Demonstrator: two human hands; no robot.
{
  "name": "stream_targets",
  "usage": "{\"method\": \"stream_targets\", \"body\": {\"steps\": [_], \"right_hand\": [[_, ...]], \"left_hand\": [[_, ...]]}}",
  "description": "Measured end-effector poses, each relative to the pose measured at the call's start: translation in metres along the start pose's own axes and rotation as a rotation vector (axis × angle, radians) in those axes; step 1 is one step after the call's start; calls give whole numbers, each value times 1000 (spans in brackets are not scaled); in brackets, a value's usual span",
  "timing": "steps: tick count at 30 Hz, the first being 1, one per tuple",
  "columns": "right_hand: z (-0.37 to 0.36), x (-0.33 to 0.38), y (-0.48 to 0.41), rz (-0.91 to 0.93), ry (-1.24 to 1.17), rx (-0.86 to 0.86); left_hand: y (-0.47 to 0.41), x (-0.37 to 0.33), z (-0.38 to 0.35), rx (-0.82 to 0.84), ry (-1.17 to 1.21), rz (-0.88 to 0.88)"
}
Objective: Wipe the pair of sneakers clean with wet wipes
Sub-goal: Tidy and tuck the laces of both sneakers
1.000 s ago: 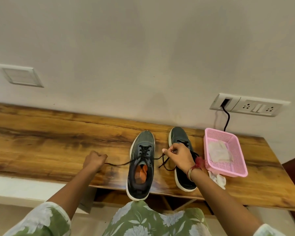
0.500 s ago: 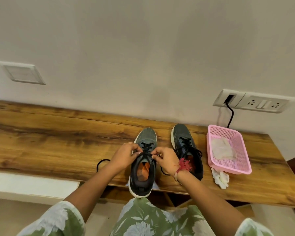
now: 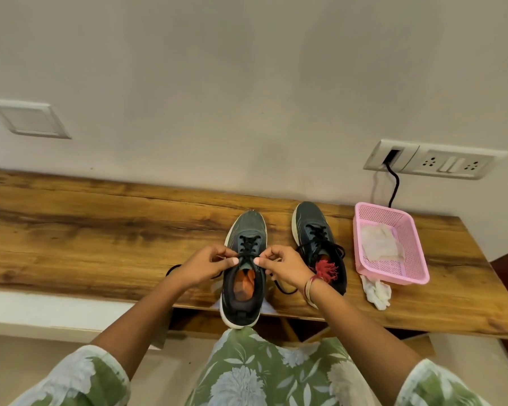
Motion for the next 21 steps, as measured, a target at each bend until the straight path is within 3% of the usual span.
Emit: {"method": "stream_targets", "body": {"steps": [2, 6, 13, 21], "right_hand": [[0, -2, 4, 15, 23, -4], [-4, 2, 10, 145, 305, -112], [-16, 16, 26, 377, 968, -155], [-19, 17, 29, 336, 972, -251]], "left_hand": [[4, 4, -3, -24, -14, 34], [3, 2, -18, -180, -288, 1], [10, -4, -35, -382, -648, -68], [8, 2, -31, -466, -567, -17]]}}
Point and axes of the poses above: each hand's wrist, its own y-axis away from the middle knuckle, its own z-axis out of the back of the hand, x = y × z, the point moved 1 cm from there along -y, towards the middle knuckle, and after that the axes turned 4 degrees about y, right-handed, at the moved point
